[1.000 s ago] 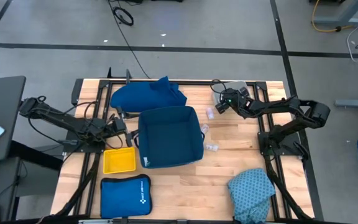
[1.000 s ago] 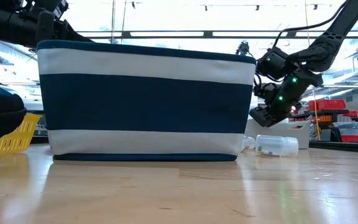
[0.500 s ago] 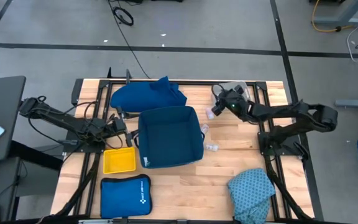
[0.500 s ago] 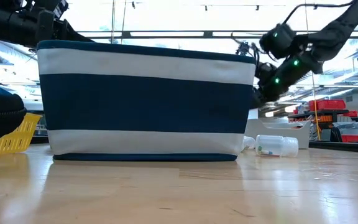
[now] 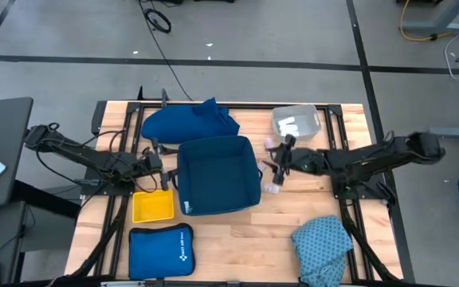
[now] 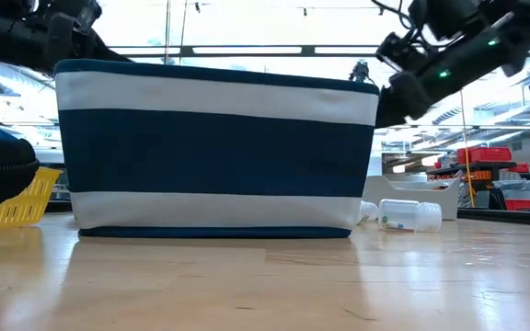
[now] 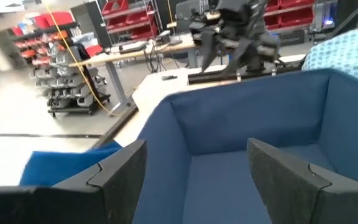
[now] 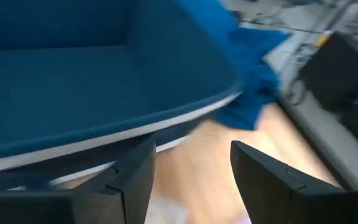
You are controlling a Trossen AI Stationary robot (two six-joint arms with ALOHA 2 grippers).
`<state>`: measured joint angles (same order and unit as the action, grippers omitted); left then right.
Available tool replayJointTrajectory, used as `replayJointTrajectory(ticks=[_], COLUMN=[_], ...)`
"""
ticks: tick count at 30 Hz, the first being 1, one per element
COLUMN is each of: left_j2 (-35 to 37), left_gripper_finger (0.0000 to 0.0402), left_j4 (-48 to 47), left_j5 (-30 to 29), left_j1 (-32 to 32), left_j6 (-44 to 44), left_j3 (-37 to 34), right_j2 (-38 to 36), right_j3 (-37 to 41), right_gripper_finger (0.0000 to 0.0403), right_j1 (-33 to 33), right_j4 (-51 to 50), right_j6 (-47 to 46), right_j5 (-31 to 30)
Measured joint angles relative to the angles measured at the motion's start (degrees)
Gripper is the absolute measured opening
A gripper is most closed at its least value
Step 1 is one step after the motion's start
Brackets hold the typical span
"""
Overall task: Pick & place medical supplies in basket/bin
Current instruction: Put the bottom white medicine bottle into the yellow bin
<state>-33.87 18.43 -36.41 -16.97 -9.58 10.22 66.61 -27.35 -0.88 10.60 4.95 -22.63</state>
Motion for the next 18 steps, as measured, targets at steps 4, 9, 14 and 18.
replayJointTrajectory(ticks=[4, 9, 14, 18], left_j2=[1.44, 5.27, 11.98, 16.74], left_gripper_finger=[0.0280, 0.0280, 0.0280, 0.0280], left_j4=[-3.83, -10.29, -16.52, -18.15], left_j5=[2.66, 2.68, 2.68, 2.38], left_j1=[-1.33, -4.81, -8.91, -11.42], left_j6=[1.89, 4.19, 6.61, 6.81], left_j3=[0.04, 0.04, 0.04, 0.04], right_j2=[0.02, 0.02, 0.02, 0.02], right_j3=[0.00, 0.00, 0.00, 0.00], right_gripper_finger=[0.0217, 0.0217, 0.0217, 0.0217], right_j1=[-4.95, -9.59, -13.06, -15.68], right_j4=[-2.42, -2.90, -4.49, -7.94], right_j6=[-3.91, -8.15, -11.71, -15.44], right_j5=[-0.03, -0.06, -0.07, 2.46])
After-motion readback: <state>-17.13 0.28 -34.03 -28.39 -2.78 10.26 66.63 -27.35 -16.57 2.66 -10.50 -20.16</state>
